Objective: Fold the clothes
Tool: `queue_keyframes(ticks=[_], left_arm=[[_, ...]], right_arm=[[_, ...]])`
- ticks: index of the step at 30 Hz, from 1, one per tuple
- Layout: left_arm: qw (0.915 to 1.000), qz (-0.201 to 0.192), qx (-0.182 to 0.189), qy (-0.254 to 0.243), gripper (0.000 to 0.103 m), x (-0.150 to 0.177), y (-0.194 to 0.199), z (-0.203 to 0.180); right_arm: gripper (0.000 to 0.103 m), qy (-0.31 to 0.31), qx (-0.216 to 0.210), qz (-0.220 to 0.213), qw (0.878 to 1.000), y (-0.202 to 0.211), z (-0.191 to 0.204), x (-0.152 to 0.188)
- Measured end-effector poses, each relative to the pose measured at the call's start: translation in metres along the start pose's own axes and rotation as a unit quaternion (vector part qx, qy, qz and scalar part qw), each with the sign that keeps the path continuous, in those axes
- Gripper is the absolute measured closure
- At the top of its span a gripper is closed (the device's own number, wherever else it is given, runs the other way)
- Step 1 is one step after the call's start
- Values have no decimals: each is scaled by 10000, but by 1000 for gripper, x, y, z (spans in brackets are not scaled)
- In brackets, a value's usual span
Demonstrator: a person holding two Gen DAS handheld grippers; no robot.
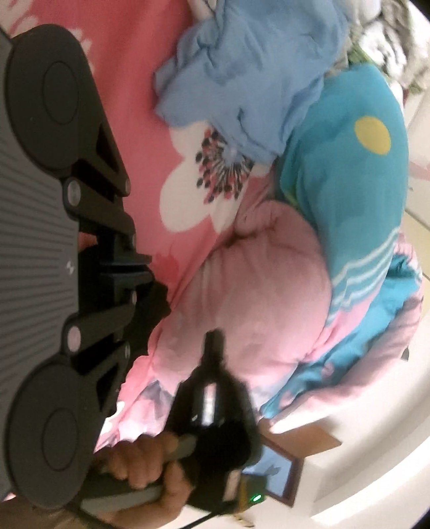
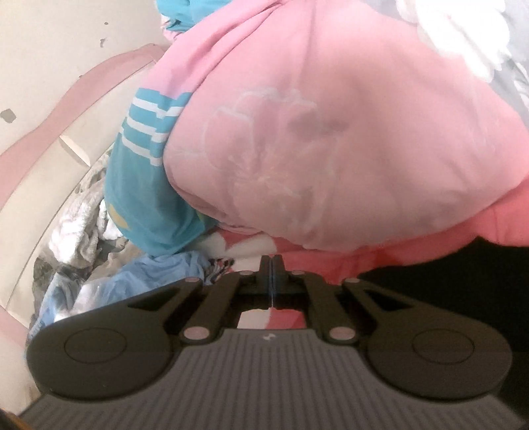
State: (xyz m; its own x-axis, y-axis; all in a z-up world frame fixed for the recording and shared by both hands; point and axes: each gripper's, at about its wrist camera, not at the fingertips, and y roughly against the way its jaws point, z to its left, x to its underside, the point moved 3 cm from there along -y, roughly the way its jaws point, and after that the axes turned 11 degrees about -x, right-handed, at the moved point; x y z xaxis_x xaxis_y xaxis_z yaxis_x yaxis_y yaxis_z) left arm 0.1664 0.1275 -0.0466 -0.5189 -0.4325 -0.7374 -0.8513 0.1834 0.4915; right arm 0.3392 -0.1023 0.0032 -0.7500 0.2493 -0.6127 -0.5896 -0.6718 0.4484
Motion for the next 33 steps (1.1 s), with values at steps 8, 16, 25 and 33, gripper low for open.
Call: queue_keyframes(ticks=[8,16,25,33], left_arm=[[9998,147,34,159,99,1,-3,5],[9997,180,32,155,99,2,-4,6],[9996,203,-14,175,99,3,-5,8],[9991,114,-207,364,99,1,-4,15]], right_arm=[[76,-668,566,518,9948,19,-26,32],[74,-1006,1242,814,9838,7,-54,54],[76,-1413,1166,576,9814,9,-72,51],[102,-569,640,516,9950,1,-34,40]])
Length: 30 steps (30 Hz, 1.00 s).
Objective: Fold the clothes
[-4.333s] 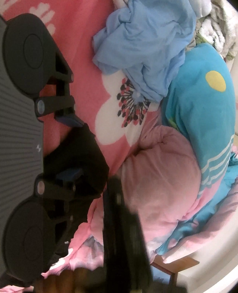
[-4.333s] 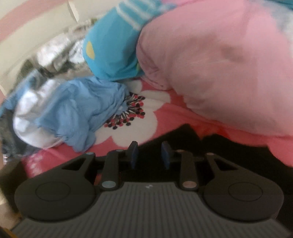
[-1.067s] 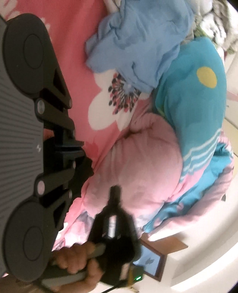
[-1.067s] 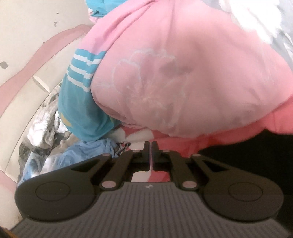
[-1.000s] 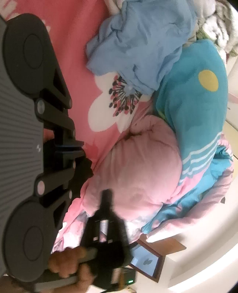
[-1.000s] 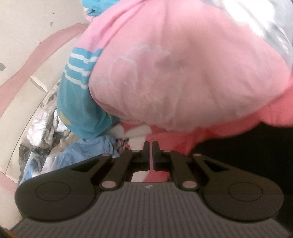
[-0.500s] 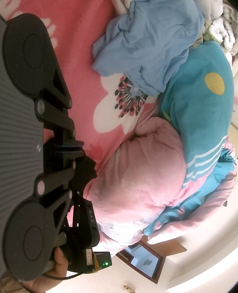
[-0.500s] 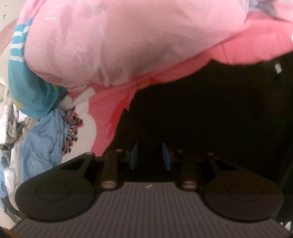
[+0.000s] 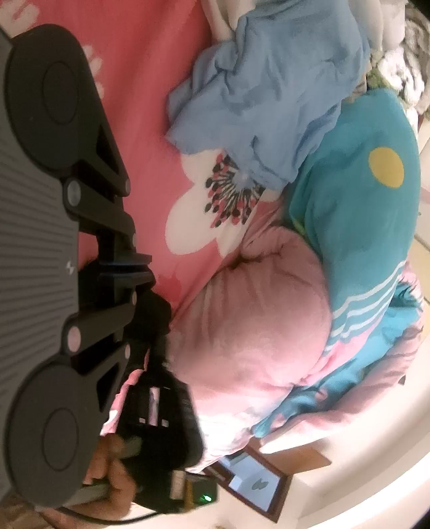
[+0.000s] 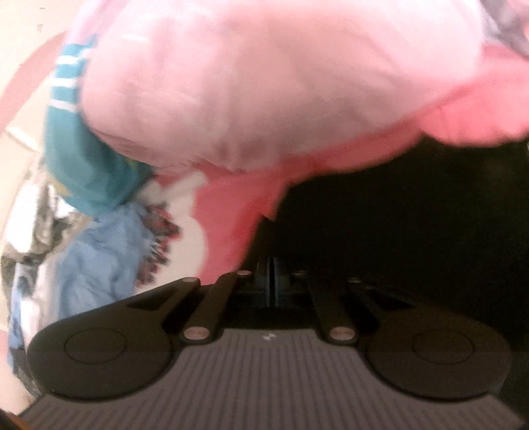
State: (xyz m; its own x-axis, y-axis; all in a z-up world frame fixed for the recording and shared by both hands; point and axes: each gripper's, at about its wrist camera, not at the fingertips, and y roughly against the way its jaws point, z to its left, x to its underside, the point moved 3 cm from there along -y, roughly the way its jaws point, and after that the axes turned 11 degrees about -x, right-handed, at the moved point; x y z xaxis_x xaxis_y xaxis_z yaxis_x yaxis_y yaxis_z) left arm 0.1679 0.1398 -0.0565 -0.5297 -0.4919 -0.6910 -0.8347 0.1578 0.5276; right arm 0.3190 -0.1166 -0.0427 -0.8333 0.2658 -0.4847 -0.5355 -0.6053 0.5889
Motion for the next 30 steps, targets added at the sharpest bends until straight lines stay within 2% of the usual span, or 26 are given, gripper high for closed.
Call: queue_keyframes(ticks=[6,13,17,25,30], left_arm=[[9994,-90,-87,326,99,-6,3,11],[9974,-165,-203,678,99,-11,9,25],[9958,-111,-262,866,99,-11,11,34],[9917,28,-327,1241,99,-8,13,49],[9835,260,-322,1763,98,-3,10,66]], right_arm=[[102,668,-347,-305,9967,-17,47,-28],[102,1322,-548,-66,9897,-74,86,-36],[102,1483,-608,212,9868,-105,92,-34],[102,1544,-923,571,9820,-135,87,-11],[100,1342,-1027,654,9835,-153,83,-7]])
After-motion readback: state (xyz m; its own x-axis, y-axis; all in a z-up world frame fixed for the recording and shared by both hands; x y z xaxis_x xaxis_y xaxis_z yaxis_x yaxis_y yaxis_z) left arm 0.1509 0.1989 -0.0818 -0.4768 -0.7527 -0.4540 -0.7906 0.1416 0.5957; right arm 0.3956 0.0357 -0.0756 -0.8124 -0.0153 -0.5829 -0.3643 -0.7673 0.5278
